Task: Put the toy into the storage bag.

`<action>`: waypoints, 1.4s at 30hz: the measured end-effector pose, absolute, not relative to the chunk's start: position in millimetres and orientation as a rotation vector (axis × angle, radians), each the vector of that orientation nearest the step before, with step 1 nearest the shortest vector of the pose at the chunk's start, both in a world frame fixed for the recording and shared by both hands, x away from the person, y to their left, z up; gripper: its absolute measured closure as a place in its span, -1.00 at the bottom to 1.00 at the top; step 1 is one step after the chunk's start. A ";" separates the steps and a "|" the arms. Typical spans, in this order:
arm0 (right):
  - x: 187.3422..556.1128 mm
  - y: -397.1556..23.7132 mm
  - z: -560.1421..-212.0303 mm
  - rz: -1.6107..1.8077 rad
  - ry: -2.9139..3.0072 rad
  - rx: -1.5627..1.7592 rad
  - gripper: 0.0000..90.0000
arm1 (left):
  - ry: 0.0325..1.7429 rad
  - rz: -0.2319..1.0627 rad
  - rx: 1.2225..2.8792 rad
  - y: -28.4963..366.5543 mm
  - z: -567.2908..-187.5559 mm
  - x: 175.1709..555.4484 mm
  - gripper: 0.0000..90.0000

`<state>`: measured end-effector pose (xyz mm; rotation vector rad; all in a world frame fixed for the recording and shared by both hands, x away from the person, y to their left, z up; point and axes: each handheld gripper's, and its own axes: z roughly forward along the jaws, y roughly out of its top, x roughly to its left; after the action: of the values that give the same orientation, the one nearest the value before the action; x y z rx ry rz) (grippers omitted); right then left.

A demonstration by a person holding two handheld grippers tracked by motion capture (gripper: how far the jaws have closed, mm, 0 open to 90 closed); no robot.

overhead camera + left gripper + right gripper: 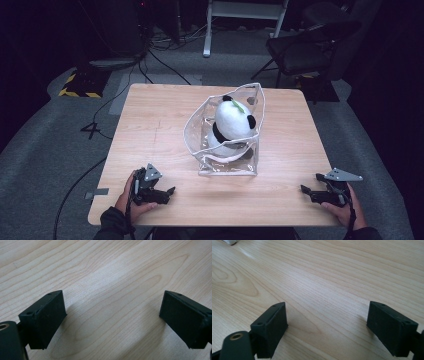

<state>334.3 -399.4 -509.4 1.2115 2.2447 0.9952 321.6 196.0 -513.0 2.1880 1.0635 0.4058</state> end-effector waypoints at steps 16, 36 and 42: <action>334.9 -399.2 -509.5 0.995 2.242 1.214 -0.63 | 1.076 0.409 2.183 196.1 -513.1 320.5 -0.85; 335.1 -399.2 -509.5 0.991 2.241 1.212 -0.63 | 1.078 0.405 2.182 195.7 -513.2 321.6 -0.86; 335.1 -399.2 -509.5 0.991 2.241 1.212 -0.63 | 1.073 0.408 2.186 195.9 -513.1 322.1 -0.87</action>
<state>335.1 -399.2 -509.5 1.2121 2.2413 0.9913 322.1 195.9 -513.1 2.1863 1.0729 0.4077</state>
